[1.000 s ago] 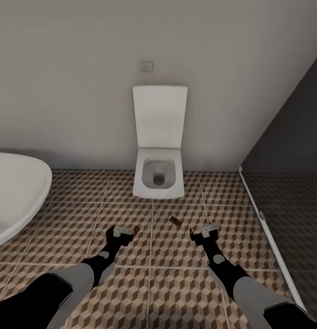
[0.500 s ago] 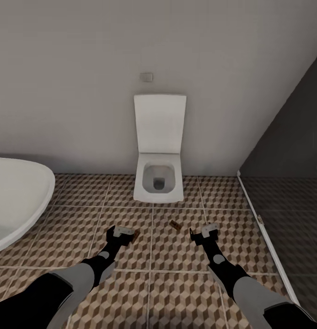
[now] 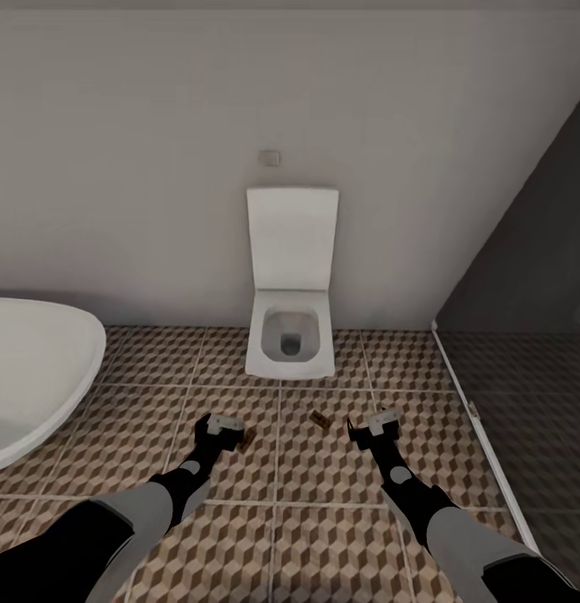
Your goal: Take the four mousetraps from the cabinet in the bathroom and place them on the bathroom floor. Make sure all four end up on the same floor surface, and ensure that at least two of them are either under or directly next to the same bathroom sink.
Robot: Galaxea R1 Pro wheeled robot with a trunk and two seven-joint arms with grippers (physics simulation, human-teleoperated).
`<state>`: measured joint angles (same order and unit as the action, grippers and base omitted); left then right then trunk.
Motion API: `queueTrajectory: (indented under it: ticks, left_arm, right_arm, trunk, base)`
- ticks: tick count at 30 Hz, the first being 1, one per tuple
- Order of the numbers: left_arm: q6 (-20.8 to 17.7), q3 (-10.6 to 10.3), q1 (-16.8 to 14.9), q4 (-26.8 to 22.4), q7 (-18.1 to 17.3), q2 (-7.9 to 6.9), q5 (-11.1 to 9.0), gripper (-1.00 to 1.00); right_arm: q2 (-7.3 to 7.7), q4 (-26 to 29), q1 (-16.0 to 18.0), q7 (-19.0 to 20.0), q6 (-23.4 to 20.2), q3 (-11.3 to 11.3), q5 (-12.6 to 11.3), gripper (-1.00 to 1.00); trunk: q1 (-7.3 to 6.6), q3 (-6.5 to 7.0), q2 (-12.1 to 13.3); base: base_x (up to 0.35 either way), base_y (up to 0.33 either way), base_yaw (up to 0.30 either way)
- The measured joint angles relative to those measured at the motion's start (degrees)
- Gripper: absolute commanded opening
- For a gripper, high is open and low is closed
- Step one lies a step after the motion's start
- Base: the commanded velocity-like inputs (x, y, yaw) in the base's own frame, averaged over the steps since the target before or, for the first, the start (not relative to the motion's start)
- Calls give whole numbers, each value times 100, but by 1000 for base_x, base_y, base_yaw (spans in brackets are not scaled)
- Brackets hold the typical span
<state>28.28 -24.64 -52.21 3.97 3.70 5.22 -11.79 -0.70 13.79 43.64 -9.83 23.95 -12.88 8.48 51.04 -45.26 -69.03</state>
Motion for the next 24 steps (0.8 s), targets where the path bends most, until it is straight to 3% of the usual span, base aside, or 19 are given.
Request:
queueTrajectory:
  ticks: [24]
  left_arm:
    - [-9,0,0,0,0,0,0,100]
  right_arm:
    - [0,0,0,0,0,-1,-1,100]
  trunk:
    - [-527,654,963]
  base:
    - [0,0,0]
